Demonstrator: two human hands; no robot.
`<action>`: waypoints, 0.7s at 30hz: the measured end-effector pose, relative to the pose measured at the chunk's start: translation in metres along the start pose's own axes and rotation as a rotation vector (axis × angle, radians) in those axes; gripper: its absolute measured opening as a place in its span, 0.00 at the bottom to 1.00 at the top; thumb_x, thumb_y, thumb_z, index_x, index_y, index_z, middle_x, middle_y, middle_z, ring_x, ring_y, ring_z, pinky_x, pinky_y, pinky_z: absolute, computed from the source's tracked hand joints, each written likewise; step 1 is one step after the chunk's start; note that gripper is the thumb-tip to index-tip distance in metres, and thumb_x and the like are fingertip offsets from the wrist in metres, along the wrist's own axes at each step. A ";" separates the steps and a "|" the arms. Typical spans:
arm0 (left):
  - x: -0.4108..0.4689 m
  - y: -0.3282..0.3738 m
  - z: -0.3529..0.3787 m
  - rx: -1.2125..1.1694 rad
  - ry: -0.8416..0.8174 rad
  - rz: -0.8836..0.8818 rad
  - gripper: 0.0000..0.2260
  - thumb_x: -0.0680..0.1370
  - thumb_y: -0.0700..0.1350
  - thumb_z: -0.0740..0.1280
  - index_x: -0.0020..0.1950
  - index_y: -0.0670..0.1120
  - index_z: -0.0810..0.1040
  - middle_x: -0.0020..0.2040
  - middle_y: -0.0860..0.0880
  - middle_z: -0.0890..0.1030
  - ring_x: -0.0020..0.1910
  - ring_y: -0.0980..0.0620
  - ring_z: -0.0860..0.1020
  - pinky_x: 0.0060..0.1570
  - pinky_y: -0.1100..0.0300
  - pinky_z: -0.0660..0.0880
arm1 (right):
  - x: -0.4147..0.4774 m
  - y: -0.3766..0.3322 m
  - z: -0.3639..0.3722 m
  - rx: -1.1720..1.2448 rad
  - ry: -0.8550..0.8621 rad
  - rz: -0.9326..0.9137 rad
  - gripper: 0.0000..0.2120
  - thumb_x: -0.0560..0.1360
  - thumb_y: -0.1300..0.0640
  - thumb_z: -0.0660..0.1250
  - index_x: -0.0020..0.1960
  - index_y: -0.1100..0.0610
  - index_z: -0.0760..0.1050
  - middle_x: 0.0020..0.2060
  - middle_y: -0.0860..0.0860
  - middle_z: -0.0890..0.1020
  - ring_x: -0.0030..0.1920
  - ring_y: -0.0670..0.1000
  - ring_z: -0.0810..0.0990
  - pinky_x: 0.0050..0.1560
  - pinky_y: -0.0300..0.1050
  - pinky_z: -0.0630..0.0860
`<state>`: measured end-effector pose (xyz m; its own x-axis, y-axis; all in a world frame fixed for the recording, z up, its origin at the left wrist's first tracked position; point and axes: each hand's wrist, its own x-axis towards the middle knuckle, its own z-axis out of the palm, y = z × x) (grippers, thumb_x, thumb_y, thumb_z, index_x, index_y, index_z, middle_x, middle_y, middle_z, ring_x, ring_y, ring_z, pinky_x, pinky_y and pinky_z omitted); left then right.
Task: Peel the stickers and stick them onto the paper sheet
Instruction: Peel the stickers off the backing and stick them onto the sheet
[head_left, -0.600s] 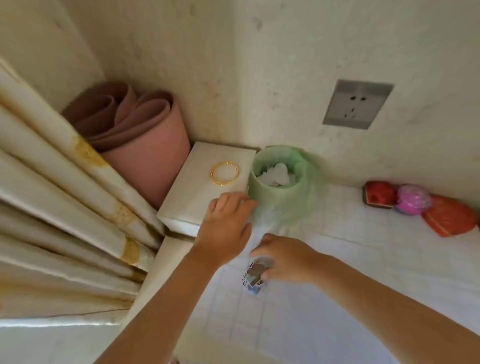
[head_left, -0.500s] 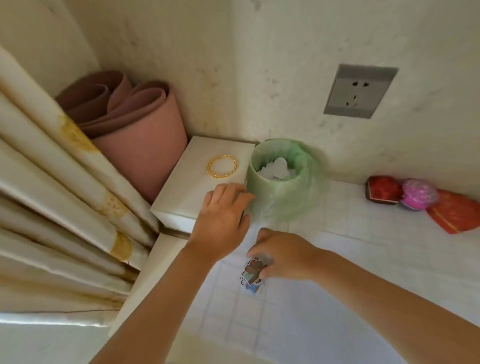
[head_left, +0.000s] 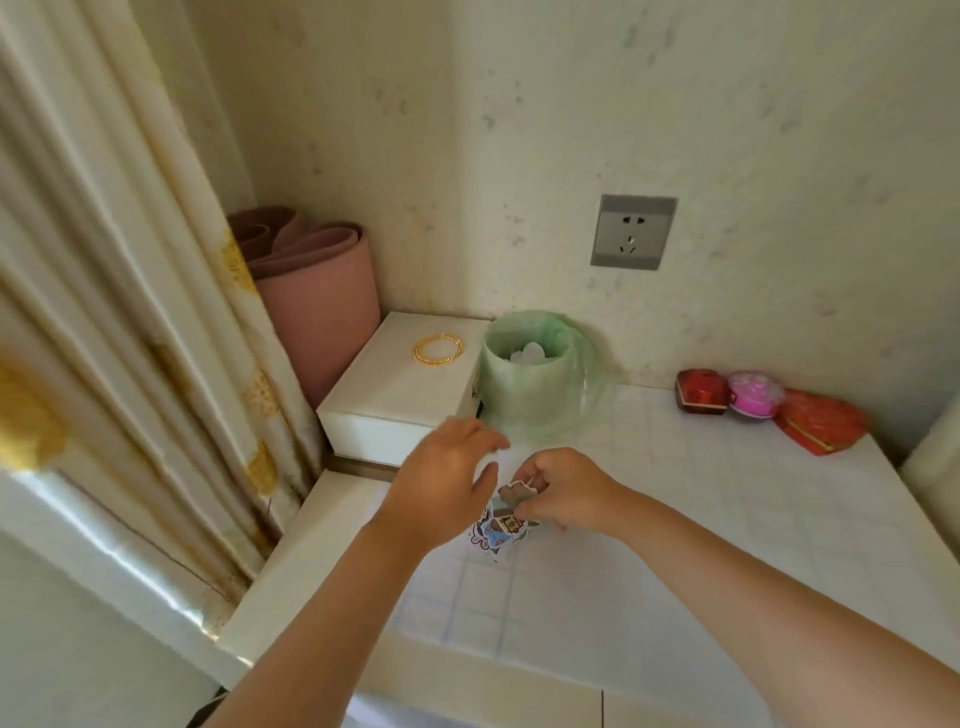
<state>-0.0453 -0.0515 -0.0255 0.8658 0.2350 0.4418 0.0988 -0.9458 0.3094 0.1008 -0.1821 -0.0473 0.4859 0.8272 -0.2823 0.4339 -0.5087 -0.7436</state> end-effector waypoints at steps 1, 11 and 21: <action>-0.004 0.003 -0.002 -0.036 -0.058 -0.040 0.12 0.78 0.43 0.65 0.60 0.48 0.80 0.53 0.52 0.80 0.53 0.52 0.77 0.52 0.56 0.76 | -0.004 -0.001 0.000 0.008 0.011 0.019 0.12 0.67 0.61 0.78 0.47 0.54 0.79 0.41 0.53 0.83 0.27 0.48 0.78 0.27 0.40 0.73; -0.014 0.020 0.009 -0.178 -0.359 -0.296 0.15 0.80 0.54 0.66 0.66 0.53 0.76 0.59 0.58 0.79 0.55 0.59 0.77 0.56 0.60 0.75 | -0.035 -0.007 -0.005 0.046 0.095 0.041 0.06 0.75 0.55 0.72 0.47 0.55 0.86 0.42 0.48 0.85 0.28 0.50 0.77 0.32 0.40 0.74; -0.016 0.028 0.026 -0.168 -0.433 -0.357 0.22 0.75 0.56 0.70 0.69 0.56 0.74 0.58 0.55 0.76 0.55 0.56 0.76 0.51 0.62 0.75 | -0.052 0.002 -0.011 -0.013 0.177 0.011 0.06 0.76 0.57 0.70 0.51 0.52 0.85 0.46 0.42 0.83 0.46 0.41 0.81 0.49 0.36 0.77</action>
<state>-0.0436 -0.0876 -0.0456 0.9184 0.3857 -0.0880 0.3726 -0.7683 0.5205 0.0841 -0.2290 -0.0276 0.6160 0.7672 -0.1785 0.4373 -0.5216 -0.7326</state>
